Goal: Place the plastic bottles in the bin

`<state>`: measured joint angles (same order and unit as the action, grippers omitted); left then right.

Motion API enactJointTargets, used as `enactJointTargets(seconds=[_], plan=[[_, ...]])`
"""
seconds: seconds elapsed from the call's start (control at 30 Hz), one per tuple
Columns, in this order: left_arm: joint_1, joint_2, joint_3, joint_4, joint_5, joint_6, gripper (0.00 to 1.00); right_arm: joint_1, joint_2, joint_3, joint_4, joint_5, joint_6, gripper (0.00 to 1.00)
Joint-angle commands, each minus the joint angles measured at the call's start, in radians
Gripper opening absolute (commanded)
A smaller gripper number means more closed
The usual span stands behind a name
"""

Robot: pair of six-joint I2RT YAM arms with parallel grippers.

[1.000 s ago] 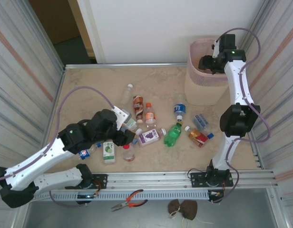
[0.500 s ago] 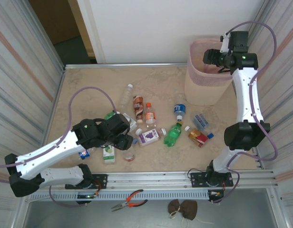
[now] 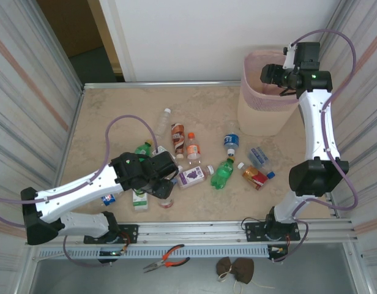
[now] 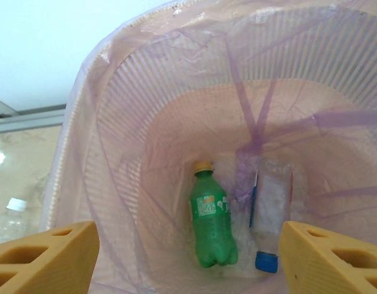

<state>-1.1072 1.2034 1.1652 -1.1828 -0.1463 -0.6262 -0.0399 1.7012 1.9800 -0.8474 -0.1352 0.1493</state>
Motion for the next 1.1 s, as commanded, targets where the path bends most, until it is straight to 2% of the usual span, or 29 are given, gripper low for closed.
enactJointTargets(seconds=[0.0,0.27,0.57,0.63,0.9,1.07], plan=[[-0.008,0.003,0.028,-0.031,0.016,-0.008,0.5,-0.007,-0.048,-0.018,0.01,-0.018,0.02,0.76],[-0.009,0.001,0.03,-0.041,0.016,-0.002,0.38,-0.007,-0.074,-0.045,0.017,-0.018,0.016,0.76],[-0.008,-0.011,0.07,-0.046,0.001,0.033,0.36,0.01,-0.144,-0.098,0.037,-0.058,0.019,0.75],[-0.004,-0.013,0.096,-0.053,-0.003,0.055,0.36,0.017,-0.174,-0.158,0.054,-0.086,0.013,0.75],[0.076,-0.01,0.261,-0.092,0.039,0.197,0.34,0.09,-0.333,-0.346,0.163,-0.267,-0.087,0.76],[0.194,-0.014,0.303,0.001,0.157,0.313,0.33,0.186,-0.429,-0.47,0.226,-0.361,-0.196,0.79]])
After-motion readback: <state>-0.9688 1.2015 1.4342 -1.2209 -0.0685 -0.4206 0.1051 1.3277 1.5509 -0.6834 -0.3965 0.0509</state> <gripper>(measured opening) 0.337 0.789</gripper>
